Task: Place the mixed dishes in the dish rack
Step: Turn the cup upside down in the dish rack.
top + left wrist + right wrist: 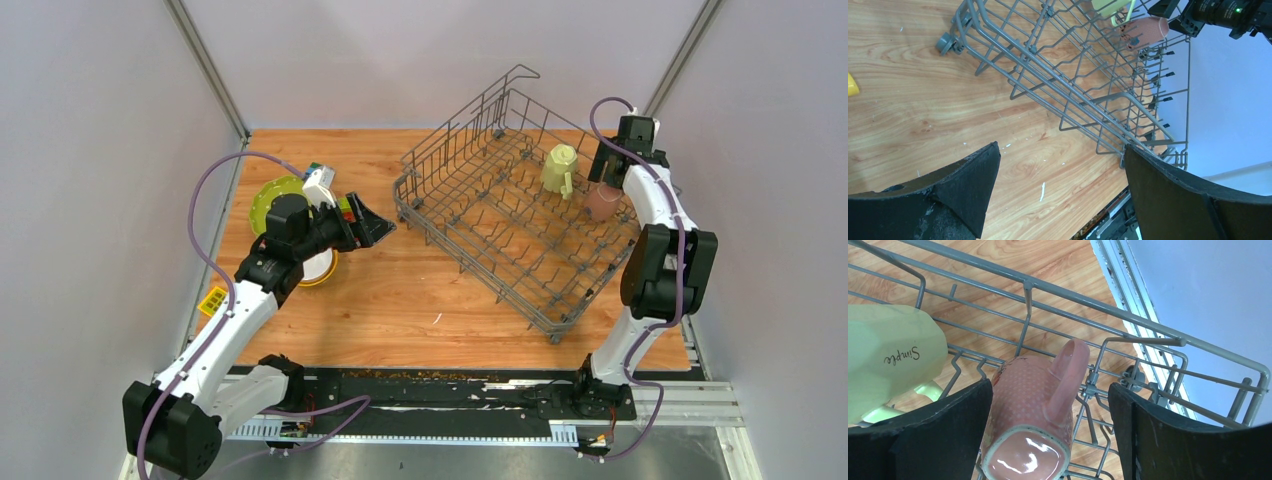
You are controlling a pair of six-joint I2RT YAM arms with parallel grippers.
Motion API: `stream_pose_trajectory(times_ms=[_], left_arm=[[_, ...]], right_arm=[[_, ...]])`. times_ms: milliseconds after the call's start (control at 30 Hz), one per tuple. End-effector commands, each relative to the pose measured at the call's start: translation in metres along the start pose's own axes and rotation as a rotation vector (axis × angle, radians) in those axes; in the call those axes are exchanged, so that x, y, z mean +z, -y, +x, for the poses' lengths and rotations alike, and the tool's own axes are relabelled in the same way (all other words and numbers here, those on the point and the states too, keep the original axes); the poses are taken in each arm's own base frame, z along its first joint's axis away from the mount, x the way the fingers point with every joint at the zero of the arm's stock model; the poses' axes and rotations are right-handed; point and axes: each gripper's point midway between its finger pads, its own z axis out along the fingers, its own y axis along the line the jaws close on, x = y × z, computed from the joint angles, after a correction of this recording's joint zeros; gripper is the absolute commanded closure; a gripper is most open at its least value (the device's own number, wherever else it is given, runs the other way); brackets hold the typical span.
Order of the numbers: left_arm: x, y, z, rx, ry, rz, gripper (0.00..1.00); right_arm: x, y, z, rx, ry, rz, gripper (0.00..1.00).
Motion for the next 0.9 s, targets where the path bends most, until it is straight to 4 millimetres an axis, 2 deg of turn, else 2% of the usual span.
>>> stream_pose_trajectory(times_ms=[0,100,167,300,400,567,700,867], left_arm=[[-0.007,0.013,-0.017,0.032,0.05,0.031,0.0],[-0.007,0.013,-0.017,0.032,0.049,0.032,0.0],[-0.007,0.013,-0.017,0.031,0.049,0.031,0.0],[-0.007,0.013,-0.018,0.03,0.053,0.031,0.0],[-0.006,0.014,-0.018,0.028,0.053,0.033,0.0],[-0.008,0.013,-0.022,0.033,0.069,0.022,0.0],[-0.011,0.008,-0.022,0.036,0.074,-0.013,0.0],[-0.021,-0.006,-0.028,0.042,0.112,-0.115,0.0]], right_arm=[[-0.005,0.002,-0.024,0.034,0.059,0.014,0.14],[-0.015,-0.005,-0.03,0.05,0.067,-0.034,0.15],[-0.029,-0.004,-0.039,0.078,0.083,-0.049,0.15],[-0.063,-0.004,-0.064,0.114,0.161,-0.097,0.14],[-0.089,-0.008,-0.074,0.16,0.2,-0.156,0.14],[-0.126,-0.028,-0.066,0.238,0.198,-0.32,0.16],[-0.152,-0.039,-0.051,0.317,0.189,-0.431,0.24],[-0.184,-0.057,-0.041,0.365,0.205,-0.597,0.22]])
